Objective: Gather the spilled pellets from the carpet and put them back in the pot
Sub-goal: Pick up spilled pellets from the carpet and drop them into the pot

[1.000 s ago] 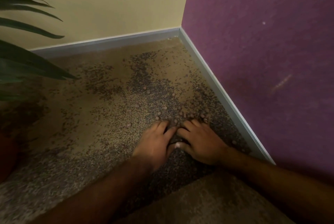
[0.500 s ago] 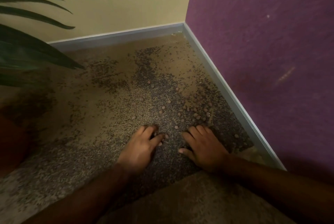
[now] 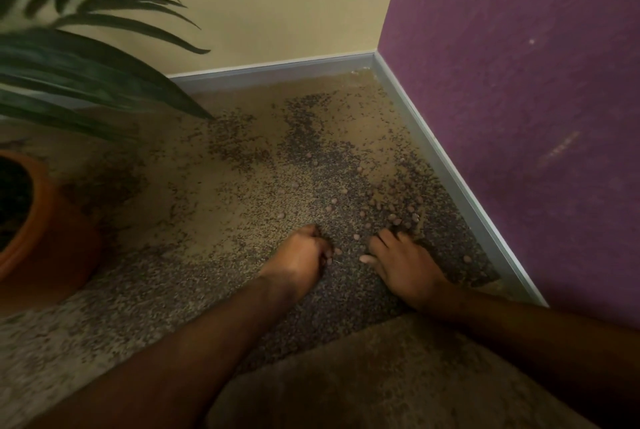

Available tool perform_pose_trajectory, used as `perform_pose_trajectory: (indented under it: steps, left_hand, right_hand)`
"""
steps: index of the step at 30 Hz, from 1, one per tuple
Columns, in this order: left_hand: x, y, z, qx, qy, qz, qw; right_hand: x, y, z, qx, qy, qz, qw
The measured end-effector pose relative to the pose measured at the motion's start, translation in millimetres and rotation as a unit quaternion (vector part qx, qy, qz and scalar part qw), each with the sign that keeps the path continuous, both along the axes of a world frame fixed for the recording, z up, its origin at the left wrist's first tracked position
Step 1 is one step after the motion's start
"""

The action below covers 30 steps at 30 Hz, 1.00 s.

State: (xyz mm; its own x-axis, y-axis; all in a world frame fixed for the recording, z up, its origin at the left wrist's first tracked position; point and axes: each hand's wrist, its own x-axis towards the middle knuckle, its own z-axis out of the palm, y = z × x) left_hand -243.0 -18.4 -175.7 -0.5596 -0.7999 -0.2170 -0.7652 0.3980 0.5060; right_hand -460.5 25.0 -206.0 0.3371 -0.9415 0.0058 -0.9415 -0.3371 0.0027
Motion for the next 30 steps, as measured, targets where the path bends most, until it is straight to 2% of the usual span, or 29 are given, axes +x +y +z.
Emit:
perform_pose_trajectory:
  steps: [5, 8, 10, 12, 13, 14, 15, 16, 17, 18, 19, 20, 22, 24, 28, 30]
  left_hand:
    - [-5, 3, 7, 0.097, 0.060, 0.109, 0.987]
    - [-3, 3, 9, 0.165, 0.104, 0.227, 0.954]
    - [2, 3, 11, 0.221, 0.157, 0.311, 0.911]
    - [11, 2, 13, 0.260, 0.209, 0.372, 0.866]
    - [16, 1, 15, 0.272, 0.235, 0.397, 0.845]
    - [20, 0, 17, 0.284, 0.259, 0.417, 0.824]
    - [25, -1, 21, 0.298, 0.281, 0.432, 0.803]
    - [28, -1, 25, 0.311, 0.303, 0.441, 0.785]
    - [32, 0, 28, 0.319, 0.322, 0.446, 0.772]
    - [35, 1, 33, 0.321, 0.334, 0.449, 0.764]
    - [38, 2, 38, 0.321, 0.339, 0.449, 0.762]
    - [41, 3, 44, 0.318, 0.341, 0.448, 0.763]
    - [54, 4, 63, 0.305, 0.337, 0.441, 0.774]
    - [70, 6, 84, 0.296, 0.323, 0.423, 0.793]
    - [117, 16, 133, 0.273, 0.290, 0.397, 0.827]
    - [135, 24, 151, 0.266, 0.286, 0.405, 0.827]
  right_hand:
    - [-5, -2, 1, 0.012, 0.001, 0.051, 0.999]
    - [-6, -8, 4, 0.059, -0.019, 0.033, 0.998]
    - [-5, -13, 10, 0.110, -0.105, -0.031, 0.988]
    - [1, -16, 18, 0.136, -0.250, -0.122, 0.951]
    - [4, -17, 21, 0.148, -0.334, -0.167, 0.916]
    - [9, -18, 25, 0.181, -0.432, -0.216, 0.857]
    - [14, -19, 28, 0.234, -0.529, -0.268, 0.770]
    - [18, -20, 31, 0.301, -0.608, -0.313, 0.665]
    - [21, -21, 35, 0.359, -0.659, -0.343, 0.564]
    - [25, -22, 40, 0.404, -0.690, -0.356, 0.484]
    - [29, -22, 46, 0.433, -0.711, -0.352, 0.428]
    - [34, -22, 53, 0.452, -0.728, -0.340, 0.387]
    - [47, -26, 67, 0.477, -0.758, -0.304, 0.324]
    - [59, -27, 88, 0.499, -0.776, -0.257, 0.287]
    - [91, -28, 128, 0.549, -0.778, -0.161, 0.262]
    - [107, -26, 143, 0.570, -0.774, -0.119, 0.248]
